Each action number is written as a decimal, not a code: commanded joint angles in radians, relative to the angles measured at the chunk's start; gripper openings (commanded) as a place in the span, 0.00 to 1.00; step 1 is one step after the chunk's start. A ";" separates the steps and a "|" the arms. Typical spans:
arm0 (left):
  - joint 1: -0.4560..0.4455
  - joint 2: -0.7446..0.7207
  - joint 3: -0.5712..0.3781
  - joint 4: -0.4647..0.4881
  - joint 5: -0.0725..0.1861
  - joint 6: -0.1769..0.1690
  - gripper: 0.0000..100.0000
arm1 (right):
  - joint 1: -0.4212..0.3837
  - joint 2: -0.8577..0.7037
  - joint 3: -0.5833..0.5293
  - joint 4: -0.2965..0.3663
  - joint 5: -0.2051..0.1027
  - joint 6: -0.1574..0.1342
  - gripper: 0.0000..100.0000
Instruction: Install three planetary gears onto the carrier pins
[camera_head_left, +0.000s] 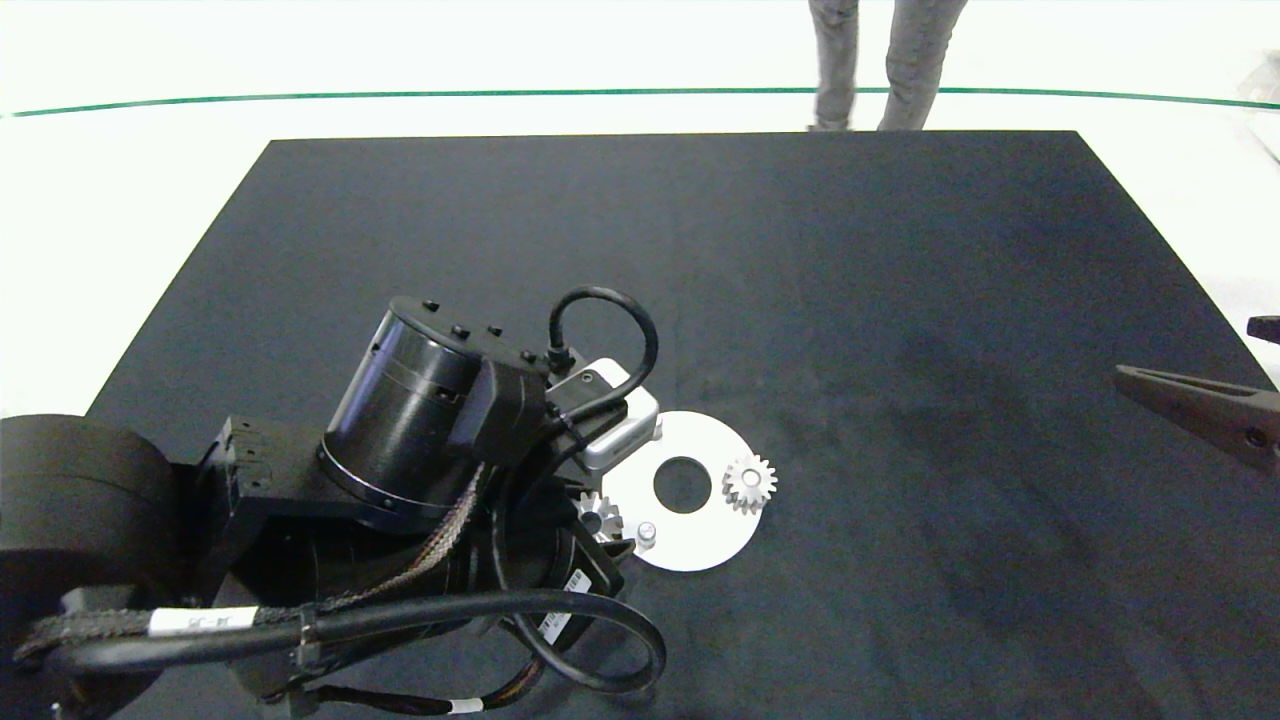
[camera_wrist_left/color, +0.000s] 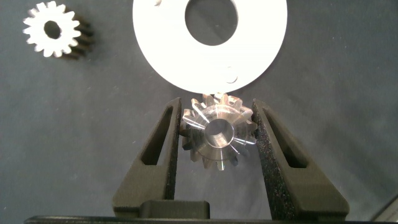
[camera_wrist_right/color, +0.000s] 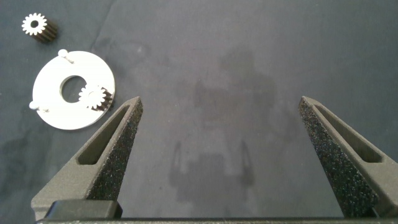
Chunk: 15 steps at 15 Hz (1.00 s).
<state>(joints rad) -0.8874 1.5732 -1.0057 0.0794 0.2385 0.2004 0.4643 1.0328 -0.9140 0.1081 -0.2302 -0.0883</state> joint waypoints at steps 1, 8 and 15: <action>-0.025 0.068 -0.025 -0.001 0.015 0.005 0.25 | 0.010 -0.007 0.000 0.001 -0.001 -0.002 1.00; -0.022 0.128 -0.073 0.000 0.015 0.028 0.25 | 0.010 -0.010 0.000 0.001 -0.001 -0.007 1.00; -0.027 0.162 -0.105 0.000 0.015 0.030 0.25 | 0.011 -0.013 0.000 0.002 -0.001 -0.008 1.00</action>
<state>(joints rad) -0.9136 1.7289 -1.1098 0.0791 0.2515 0.2285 0.4751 1.0202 -0.9140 0.1104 -0.2304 -0.0962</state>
